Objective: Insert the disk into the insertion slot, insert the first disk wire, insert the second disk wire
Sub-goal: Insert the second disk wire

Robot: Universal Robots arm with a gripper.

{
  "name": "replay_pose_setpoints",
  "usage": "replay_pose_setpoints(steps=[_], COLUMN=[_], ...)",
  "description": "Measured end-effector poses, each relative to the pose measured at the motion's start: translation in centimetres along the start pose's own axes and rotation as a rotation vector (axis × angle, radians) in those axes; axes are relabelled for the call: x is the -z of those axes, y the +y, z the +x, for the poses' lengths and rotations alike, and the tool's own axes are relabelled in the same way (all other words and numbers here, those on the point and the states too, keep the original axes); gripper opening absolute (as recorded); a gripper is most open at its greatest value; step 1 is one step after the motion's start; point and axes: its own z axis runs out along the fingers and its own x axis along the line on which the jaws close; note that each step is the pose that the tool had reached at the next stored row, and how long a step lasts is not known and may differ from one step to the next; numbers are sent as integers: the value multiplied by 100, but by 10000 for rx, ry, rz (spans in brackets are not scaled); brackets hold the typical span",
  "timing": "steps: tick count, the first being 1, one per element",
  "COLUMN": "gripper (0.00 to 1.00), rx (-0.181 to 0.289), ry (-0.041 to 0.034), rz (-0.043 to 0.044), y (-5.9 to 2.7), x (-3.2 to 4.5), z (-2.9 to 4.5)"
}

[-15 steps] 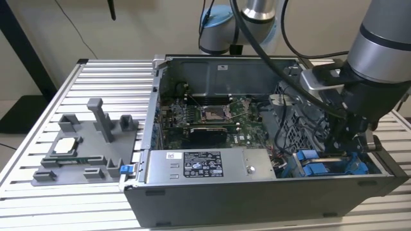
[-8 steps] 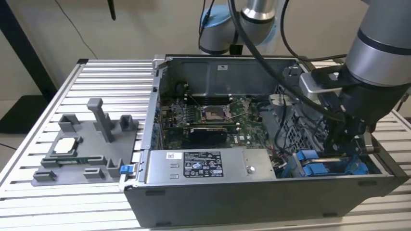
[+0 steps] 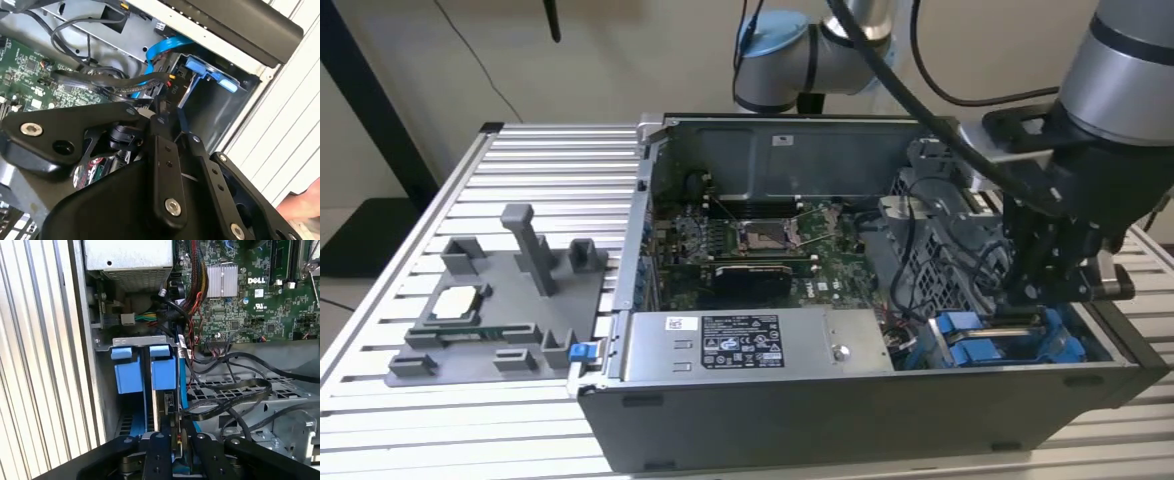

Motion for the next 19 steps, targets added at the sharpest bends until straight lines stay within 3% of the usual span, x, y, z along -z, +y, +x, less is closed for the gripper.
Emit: replay_pose_setpoints(steps=[4, 11, 19], gripper=[100, 100, 100], rx=[0, 0, 1], ry=[-1, 0, -1], rz=[0, 0, 0], y=[-24, -51, -54], x=[153, 326, 341], z=[-10, -22, -23])
